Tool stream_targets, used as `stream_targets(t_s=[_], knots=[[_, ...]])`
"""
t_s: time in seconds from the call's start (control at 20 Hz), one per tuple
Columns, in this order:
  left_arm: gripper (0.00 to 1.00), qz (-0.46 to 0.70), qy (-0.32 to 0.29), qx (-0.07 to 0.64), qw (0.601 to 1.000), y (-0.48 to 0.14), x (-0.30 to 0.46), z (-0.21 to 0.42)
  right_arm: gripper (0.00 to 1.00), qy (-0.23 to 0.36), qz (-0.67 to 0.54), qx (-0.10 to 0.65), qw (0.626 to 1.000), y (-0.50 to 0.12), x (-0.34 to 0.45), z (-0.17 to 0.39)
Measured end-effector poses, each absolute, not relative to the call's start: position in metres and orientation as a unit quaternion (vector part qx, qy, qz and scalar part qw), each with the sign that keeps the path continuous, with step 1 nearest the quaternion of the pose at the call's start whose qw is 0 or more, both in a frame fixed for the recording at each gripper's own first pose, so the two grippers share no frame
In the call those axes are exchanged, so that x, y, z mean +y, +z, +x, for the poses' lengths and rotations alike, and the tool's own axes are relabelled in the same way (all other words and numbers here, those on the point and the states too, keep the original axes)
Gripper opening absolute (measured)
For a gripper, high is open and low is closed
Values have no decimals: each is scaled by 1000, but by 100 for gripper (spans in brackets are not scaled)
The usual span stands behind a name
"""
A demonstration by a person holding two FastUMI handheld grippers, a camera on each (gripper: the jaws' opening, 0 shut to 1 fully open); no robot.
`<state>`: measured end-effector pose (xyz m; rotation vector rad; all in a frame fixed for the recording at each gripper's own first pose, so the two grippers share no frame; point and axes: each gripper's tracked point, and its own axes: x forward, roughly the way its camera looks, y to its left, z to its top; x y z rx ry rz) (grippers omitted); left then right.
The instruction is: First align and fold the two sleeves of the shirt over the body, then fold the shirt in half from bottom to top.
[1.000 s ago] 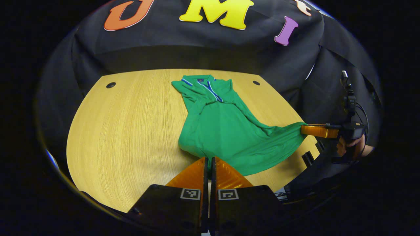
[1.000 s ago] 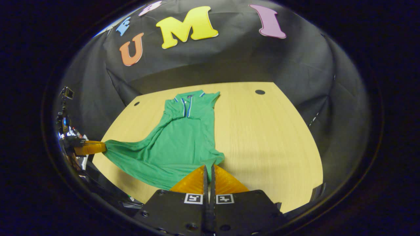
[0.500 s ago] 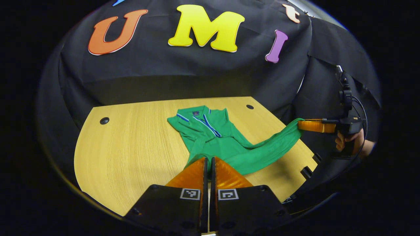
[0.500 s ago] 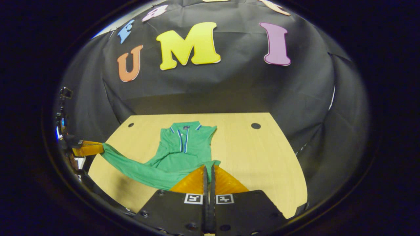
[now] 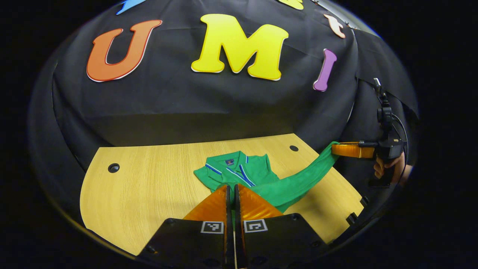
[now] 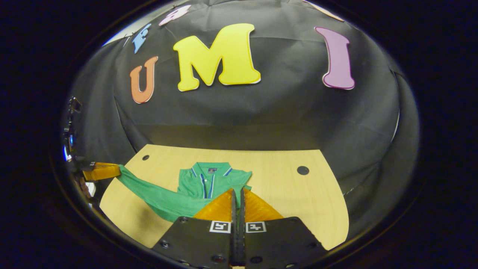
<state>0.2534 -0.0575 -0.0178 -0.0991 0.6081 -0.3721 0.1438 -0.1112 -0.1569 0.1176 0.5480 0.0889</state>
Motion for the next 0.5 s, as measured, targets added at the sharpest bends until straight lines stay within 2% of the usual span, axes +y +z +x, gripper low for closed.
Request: stream_targets(t_s=[0.5], knots=[[7,-57,-136,293,945,-82,-50,387,0,60,50,271,959,-198,-120,286]])
